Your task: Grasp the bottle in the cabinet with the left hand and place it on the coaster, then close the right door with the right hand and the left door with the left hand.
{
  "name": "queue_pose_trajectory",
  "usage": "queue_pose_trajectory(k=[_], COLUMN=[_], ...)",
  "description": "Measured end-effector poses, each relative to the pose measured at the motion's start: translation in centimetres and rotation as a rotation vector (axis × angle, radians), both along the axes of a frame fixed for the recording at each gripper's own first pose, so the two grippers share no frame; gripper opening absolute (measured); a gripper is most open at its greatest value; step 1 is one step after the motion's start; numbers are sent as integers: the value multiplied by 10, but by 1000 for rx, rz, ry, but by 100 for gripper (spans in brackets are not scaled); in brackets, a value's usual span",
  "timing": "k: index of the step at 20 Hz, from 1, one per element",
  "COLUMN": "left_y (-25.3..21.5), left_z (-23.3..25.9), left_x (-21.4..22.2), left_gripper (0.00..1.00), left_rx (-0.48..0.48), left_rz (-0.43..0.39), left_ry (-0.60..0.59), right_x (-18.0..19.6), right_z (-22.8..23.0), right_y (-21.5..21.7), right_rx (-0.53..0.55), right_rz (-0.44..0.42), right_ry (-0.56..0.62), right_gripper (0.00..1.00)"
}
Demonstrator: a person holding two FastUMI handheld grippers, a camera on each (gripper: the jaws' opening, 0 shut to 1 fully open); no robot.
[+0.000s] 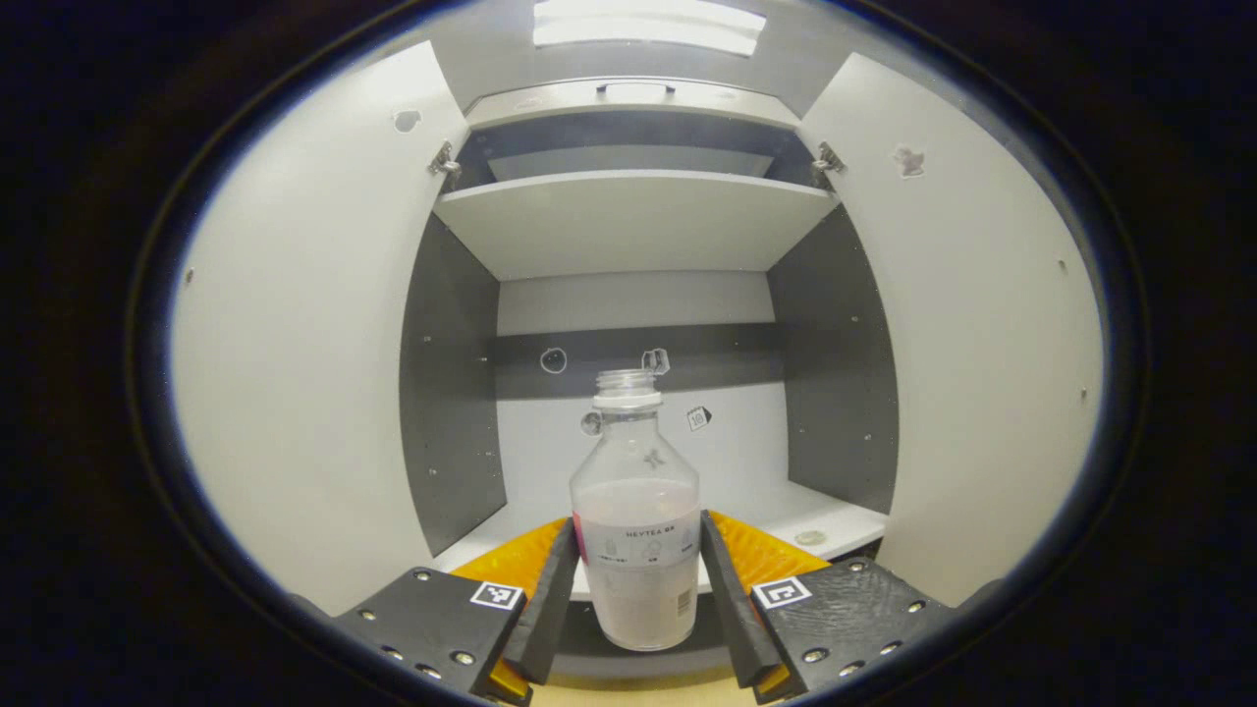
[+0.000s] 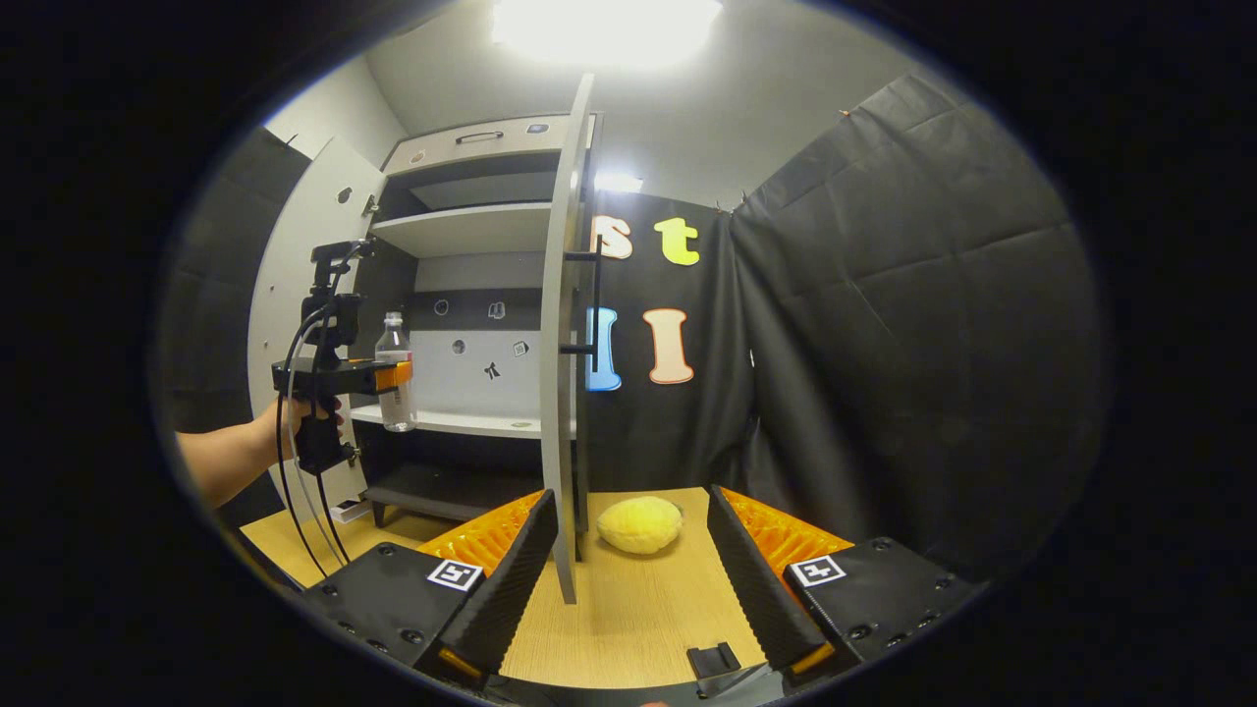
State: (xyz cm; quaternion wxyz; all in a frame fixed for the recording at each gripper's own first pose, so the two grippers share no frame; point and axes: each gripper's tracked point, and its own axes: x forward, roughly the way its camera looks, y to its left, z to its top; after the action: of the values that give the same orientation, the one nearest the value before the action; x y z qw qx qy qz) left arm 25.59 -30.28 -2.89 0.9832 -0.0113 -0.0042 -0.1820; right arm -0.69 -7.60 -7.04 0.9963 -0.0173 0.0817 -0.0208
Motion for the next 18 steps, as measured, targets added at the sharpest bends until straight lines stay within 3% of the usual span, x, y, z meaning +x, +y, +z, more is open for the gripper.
queue_pose_trajectory(k=[10, 11, 18], left_y=[33, 37, 59], left_z=[-42, -46, -86], left_x=[-72, -76, -111], left_gripper=[77, 70, 70], left_rx=[-22, -28, -29], left_rz=[22, 27, 30], left_ry=[51, 57, 99], right_x=[-12, -13, -15], right_z=[-3, -4, -7], right_y=[3, 5, 22], right_rx=[9, 8, -2], right_rz=[84, 92, 143], right_ry=[4, 4, 12], right_gripper=[98, 98, 98])
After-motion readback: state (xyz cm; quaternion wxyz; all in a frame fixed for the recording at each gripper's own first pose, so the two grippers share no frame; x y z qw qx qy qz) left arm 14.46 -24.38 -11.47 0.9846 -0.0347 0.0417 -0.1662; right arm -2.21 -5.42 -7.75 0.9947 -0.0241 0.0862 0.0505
